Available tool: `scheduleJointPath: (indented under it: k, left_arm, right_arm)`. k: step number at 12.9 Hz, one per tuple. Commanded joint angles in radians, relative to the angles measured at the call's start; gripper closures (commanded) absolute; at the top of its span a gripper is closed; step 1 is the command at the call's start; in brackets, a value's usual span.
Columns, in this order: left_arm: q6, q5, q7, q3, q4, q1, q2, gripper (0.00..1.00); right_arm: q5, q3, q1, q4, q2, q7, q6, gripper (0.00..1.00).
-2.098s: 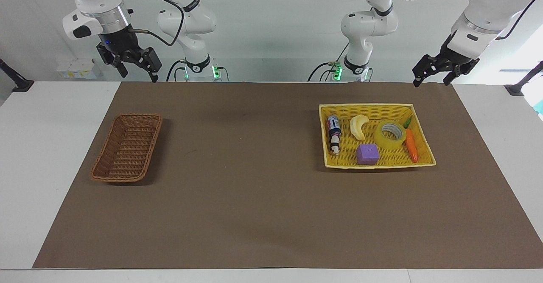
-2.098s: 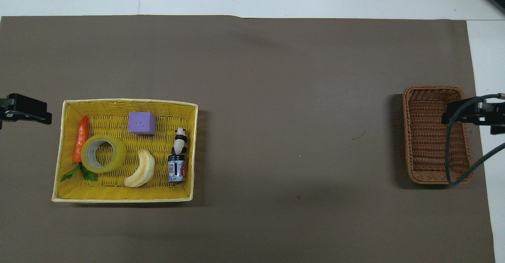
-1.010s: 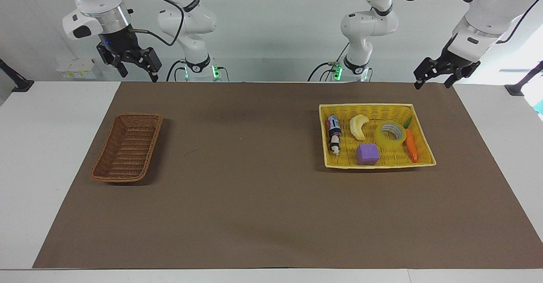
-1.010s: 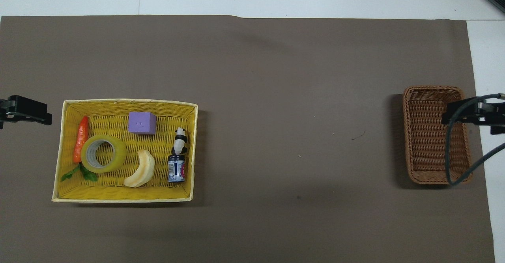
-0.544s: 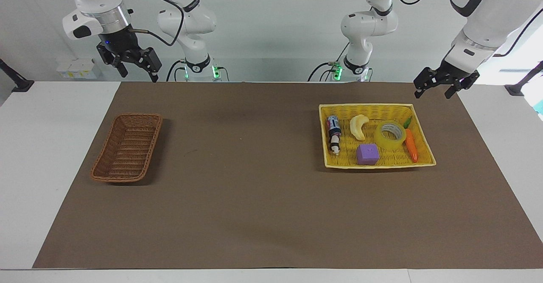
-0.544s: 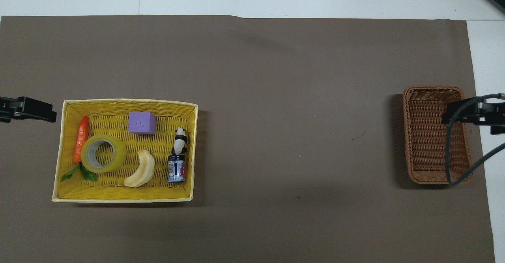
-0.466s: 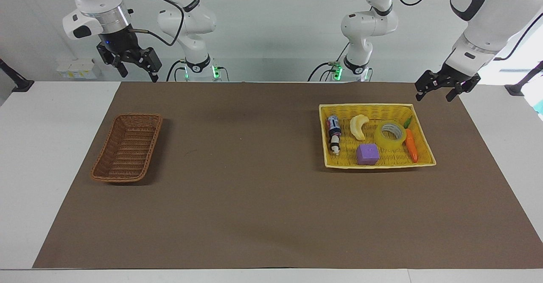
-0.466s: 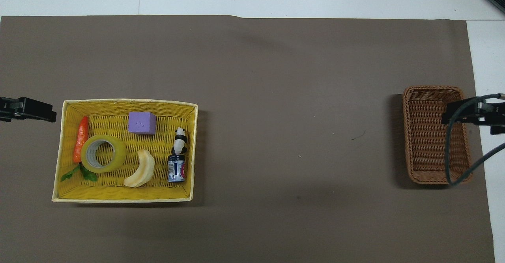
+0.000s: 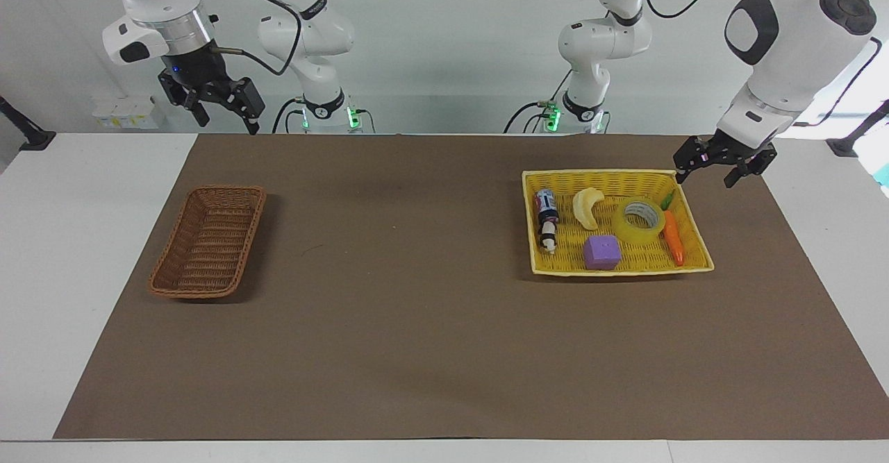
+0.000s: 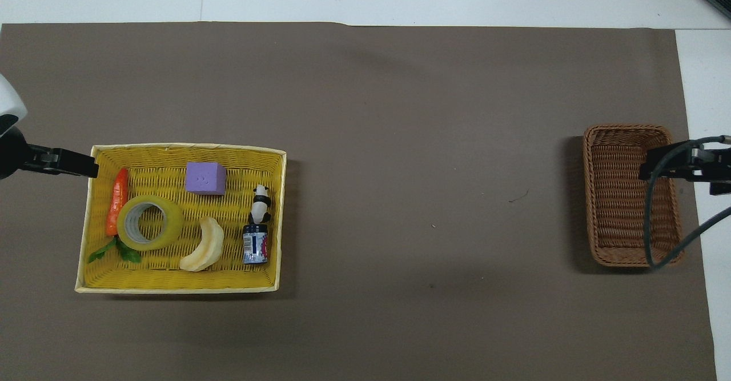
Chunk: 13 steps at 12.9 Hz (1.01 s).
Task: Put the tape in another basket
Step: 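Reach the left gripper down into the yellow basket onto the tape roll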
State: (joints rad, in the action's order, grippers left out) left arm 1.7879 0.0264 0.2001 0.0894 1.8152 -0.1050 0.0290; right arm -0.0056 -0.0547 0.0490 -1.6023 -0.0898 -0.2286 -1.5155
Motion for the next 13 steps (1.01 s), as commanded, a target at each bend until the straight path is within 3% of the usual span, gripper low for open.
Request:
scheduleJointPath:
  k: [1,3,7,13]
  left_arm:
    - [0.123,0.000,0.132,0.006,0.128,-0.041,0.017,0.00]
    - [0.226,0.000,0.232,0.004,0.217,-0.044,0.022,0.00]
    - [0.280,0.000,0.458,0.006,0.306,-0.077,-0.030,0.00]
    - [0.505,0.075,0.498,0.006,0.504,-0.078,-0.056,0.03]
  right_arm:
    - [0.021,-0.004,-0.001,-0.007,-0.004,0.017,-0.006,0.00]
    - [0.021,-0.004,-0.001,-0.007,-0.004,0.017,-0.006,0.00]
    - [0.021,-0.004,-0.001,-0.007,-0.004,0.017,-0.006,0.00]
    - [0.021,-0.004,-0.001,-0.007,-0.004,0.017,-0.006,0.00]
